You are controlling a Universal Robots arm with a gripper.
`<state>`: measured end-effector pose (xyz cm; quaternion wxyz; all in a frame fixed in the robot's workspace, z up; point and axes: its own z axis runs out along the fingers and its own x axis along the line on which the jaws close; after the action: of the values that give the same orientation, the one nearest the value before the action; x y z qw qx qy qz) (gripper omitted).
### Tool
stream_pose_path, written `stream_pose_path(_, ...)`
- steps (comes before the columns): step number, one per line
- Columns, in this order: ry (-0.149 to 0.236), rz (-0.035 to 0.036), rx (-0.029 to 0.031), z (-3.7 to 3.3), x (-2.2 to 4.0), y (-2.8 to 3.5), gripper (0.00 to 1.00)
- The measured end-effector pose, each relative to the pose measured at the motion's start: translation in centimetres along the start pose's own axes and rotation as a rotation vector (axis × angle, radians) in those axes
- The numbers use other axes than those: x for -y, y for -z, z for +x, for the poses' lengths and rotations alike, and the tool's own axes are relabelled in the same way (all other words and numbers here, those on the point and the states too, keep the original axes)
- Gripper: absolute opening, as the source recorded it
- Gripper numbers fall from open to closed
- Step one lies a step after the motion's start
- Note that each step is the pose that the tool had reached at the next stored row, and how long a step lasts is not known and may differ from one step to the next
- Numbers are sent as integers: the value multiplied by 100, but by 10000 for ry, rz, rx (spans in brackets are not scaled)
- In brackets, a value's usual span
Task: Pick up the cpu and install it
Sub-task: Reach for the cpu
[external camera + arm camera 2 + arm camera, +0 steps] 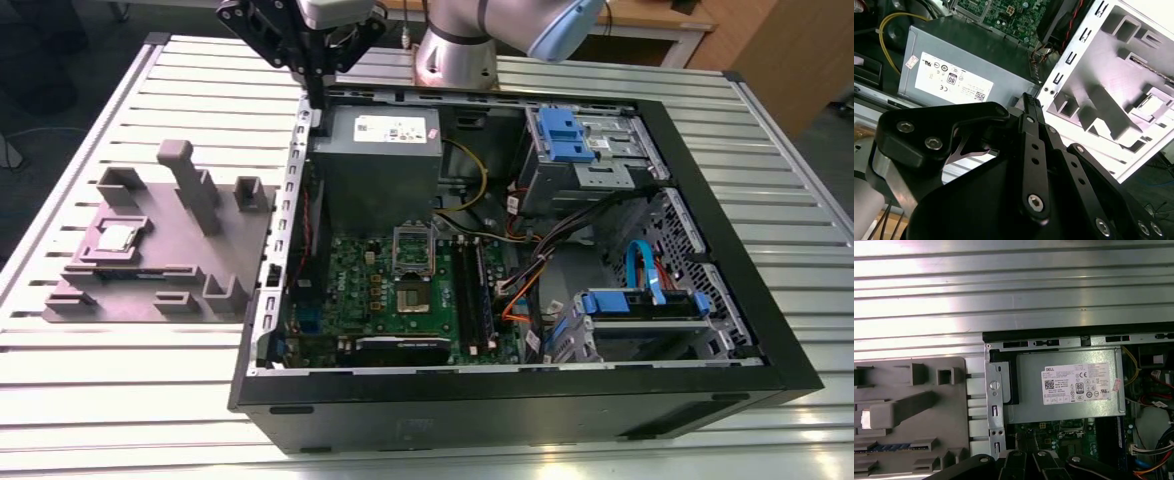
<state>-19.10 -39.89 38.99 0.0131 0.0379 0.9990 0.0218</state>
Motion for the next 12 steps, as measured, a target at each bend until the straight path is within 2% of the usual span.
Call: stream_pose_path(12, 0, 0, 0, 47, 3, 1, 10)
